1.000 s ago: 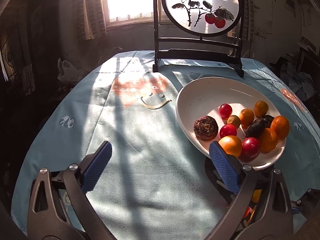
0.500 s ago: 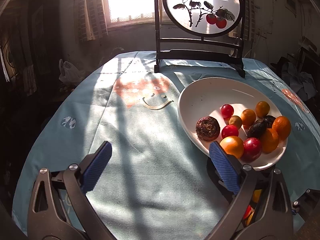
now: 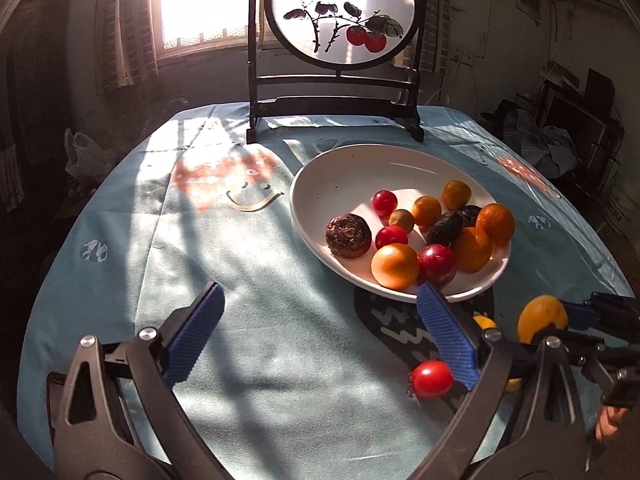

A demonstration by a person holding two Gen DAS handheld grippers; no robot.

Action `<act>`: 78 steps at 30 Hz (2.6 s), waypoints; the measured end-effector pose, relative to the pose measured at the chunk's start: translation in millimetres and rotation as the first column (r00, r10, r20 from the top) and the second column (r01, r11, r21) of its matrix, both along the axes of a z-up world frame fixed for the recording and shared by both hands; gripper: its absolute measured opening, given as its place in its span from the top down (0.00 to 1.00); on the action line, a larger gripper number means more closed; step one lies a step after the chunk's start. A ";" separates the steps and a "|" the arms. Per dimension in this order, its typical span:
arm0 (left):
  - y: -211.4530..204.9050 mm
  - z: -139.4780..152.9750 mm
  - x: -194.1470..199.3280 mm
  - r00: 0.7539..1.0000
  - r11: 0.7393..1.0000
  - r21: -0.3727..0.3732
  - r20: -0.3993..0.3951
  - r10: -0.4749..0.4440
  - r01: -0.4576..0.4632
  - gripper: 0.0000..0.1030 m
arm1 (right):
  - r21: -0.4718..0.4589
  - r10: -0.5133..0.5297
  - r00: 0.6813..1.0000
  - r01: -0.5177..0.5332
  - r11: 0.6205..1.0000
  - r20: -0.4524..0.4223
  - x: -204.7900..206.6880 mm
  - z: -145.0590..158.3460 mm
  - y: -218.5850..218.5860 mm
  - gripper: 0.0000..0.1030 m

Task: Organize fruits
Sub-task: 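Grasp a red tomato with the left tool while the right tool holds the yellow fruit, then release the yellow fruit and the tomato into the plate with both tools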

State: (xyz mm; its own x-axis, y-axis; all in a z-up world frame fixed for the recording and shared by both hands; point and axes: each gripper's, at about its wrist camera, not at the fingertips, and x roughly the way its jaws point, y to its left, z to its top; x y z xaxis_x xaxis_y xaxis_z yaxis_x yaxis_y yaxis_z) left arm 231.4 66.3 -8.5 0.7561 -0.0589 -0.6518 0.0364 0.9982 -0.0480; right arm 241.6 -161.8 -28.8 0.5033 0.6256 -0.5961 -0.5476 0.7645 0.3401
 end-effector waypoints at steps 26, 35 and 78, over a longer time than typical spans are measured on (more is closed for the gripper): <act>-76.3 -56.7 -17.1 0.907 0.915 0.070 -0.181 -0.381 0.398 0.68 | 0.006 -0.091 0.995 0.091 0.996 -0.030 8.6 -3.4 -14.9 0.64; -76.6 -54.5 -18.9 0.913 0.920 0.070 -0.172 -0.371 0.387 0.70 | 0.002 -0.089 0.996 0.089 0.996 -0.024 7.5 -3.1 -14.3 0.64; -11.0 2.8 38.5 0.989 0.990 0.042 0.060 0.132 -0.134 0.04 | 0.019 -0.100 0.992 0.099 0.995 0.075 32.6 3.7 0.8 0.33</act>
State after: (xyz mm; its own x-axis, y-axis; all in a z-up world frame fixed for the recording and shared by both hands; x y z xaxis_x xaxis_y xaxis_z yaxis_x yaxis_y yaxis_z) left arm 269.9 55.3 -5.7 0.7911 0.0737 -0.6072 -0.0955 0.9954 -0.0036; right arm 274.2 -161.0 -25.0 0.6069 0.5786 -0.5448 -0.4934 0.8118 0.3124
